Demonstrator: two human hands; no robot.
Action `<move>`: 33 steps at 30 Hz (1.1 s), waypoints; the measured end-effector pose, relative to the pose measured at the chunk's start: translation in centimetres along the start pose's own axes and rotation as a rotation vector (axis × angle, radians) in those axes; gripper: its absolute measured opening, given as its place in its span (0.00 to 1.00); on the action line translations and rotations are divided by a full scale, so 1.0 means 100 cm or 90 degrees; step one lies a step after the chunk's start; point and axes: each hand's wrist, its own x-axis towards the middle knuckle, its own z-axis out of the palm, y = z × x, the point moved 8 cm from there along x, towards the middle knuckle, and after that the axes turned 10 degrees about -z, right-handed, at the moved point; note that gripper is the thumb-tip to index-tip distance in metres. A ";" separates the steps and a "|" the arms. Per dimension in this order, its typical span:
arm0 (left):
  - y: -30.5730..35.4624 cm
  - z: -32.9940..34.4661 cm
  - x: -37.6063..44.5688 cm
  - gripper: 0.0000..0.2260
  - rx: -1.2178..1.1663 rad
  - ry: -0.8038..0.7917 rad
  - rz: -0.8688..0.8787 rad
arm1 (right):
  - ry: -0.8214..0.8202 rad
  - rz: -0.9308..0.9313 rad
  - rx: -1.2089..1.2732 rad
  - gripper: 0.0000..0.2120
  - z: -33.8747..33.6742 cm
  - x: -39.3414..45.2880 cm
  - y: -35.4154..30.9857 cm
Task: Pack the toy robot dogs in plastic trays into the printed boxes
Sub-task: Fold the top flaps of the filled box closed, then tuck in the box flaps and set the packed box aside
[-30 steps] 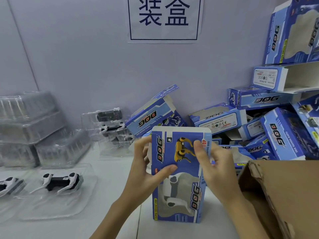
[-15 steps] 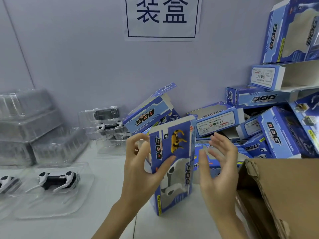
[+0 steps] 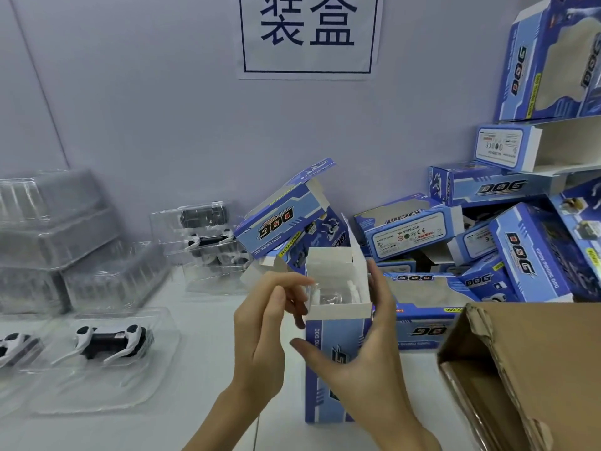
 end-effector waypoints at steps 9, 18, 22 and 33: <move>-0.045 -0.008 0.014 0.37 0.146 -0.017 -0.159 | -0.101 0.041 0.044 0.53 -0.016 0.006 0.019; -0.058 0.006 0.005 0.36 -0.022 -0.165 -0.212 | -0.043 0.077 0.190 0.34 -0.024 0.009 0.035; -0.047 0.010 -0.001 0.33 0.066 -0.121 -0.125 | -0.007 0.045 0.171 0.25 -0.025 0.004 0.028; -0.039 0.009 -0.002 0.19 -0.005 -0.104 -0.151 | 0.083 -0.053 -0.010 0.25 -0.031 0.003 0.013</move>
